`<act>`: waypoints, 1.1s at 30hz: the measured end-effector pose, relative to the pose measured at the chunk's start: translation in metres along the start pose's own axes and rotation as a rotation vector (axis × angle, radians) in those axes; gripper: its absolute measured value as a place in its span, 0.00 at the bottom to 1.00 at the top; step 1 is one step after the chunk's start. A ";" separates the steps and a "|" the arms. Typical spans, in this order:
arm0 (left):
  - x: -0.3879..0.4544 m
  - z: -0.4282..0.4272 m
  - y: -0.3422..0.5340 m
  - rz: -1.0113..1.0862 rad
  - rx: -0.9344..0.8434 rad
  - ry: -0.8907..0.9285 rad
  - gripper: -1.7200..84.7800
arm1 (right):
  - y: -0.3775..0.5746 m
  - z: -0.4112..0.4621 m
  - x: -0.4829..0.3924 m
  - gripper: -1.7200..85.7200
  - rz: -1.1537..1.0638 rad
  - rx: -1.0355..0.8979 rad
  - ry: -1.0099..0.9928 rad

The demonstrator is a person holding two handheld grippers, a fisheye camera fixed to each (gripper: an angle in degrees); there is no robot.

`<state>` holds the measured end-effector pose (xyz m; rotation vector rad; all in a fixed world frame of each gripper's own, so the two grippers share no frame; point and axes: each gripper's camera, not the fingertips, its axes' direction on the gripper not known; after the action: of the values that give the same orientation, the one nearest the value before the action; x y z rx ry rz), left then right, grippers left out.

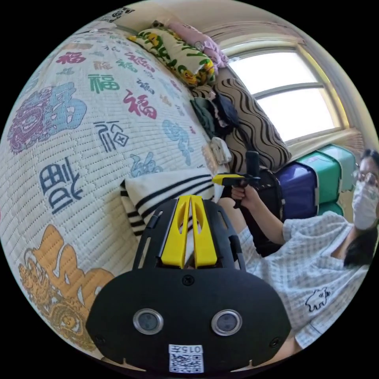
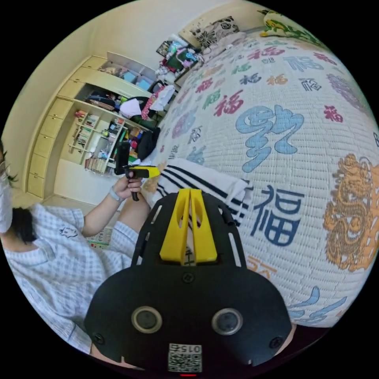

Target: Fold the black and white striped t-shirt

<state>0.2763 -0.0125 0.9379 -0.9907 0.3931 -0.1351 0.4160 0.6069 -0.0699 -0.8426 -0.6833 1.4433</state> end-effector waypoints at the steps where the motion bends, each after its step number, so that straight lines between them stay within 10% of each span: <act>1: -0.005 0.004 -0.002 -0.013 -0.014 -0.039 0.01 | -0.006 0.007 0.009 0.01 0.035 -0.050 0.061; 9: -0.044 -0.018 0.007 -0.083 -0.053 -0.032 0.05 | 0.039 -0.048 0.072 0.02 0.237 -0.064 0.114; 13: -0.074 -0.027 0.015 -0.157 -0.059 0.135 0.18 | 0.073 -0.082 0.097 0.12 0.244 0.080 -0.327; 16: -0.095 -0.015 0.015 -0.185 -0.065 0.226 0.21 | 0.073 -0.076 0.106 0.17 0.260 0.014 -0.299; 33: -0.041 0.076 -0.060 -0.048 -0.083 0.423 0.11 | 0.048 -0.090 0.082 0.04 0.138 -0.078 -0.322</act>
<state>0.2713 0.0263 1.0359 -1.0533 0.7668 -0.3780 0.4667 0.6786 -0.1671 -0.7349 -0.9432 1.7067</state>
